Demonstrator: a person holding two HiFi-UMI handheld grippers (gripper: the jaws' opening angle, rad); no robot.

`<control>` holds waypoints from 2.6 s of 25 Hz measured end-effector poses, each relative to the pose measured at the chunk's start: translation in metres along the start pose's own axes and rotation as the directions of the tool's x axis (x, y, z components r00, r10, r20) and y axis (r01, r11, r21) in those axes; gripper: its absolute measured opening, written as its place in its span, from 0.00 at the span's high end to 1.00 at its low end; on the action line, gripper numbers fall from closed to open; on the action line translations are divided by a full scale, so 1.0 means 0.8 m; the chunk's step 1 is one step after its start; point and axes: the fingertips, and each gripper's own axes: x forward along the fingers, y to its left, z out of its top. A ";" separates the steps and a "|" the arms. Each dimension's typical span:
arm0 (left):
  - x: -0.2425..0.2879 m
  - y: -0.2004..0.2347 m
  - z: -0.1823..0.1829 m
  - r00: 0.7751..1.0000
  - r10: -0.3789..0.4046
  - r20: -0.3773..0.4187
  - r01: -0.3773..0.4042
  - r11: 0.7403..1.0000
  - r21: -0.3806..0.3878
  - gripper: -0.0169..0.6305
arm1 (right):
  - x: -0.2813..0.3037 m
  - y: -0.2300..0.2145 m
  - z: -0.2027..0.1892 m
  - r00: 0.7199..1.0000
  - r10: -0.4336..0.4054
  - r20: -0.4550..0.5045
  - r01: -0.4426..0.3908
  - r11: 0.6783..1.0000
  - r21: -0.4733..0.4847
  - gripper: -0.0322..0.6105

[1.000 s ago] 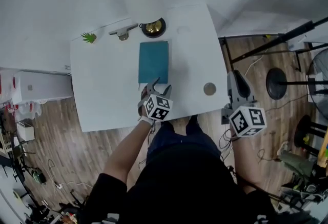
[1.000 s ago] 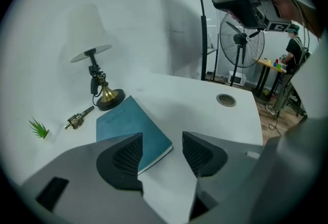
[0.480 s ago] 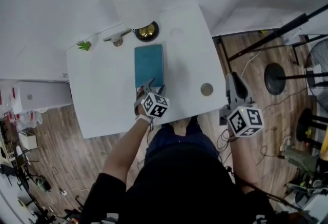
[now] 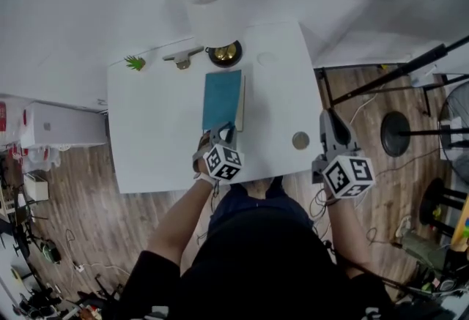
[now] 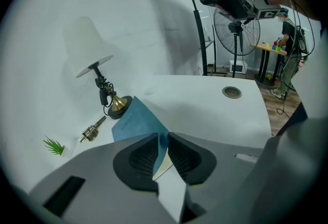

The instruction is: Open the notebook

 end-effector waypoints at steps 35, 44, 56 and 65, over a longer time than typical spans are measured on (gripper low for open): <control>-0.187 0.134 -0.148 0.945 0.327 -0.005 -0.212 0.601 -0.770 0.96 | 0.044 0.168 -0.011 0.949 0.301 -0.096 -0.310 0.945 -0.104 0.92; -0.189 0.148 -0.225 0.938 0.331 -0.102 -0.265 0.496 -0.827 0.95 | 0.057 0.198 -0.030 0.936 0.320 -0.148 -0.336 0.936 -0.101 0.92; -0.131 0.151 -0.308 0.947 0.236 -0.217 -0.308 0.480 -0.821 0.93 | 0.082 0.192 -0.060 0.946 0.255 -0.203 -0.278 0.956 -0.095 0.93; -0.113 0.158 -0.330 0.908 0.224 -0.353 -0.416 0.570 -0.708 0.79 | 0.092 0.188 -0.069 0.949 0.235 -0.212 -0.258 0.962 -0.086 0.93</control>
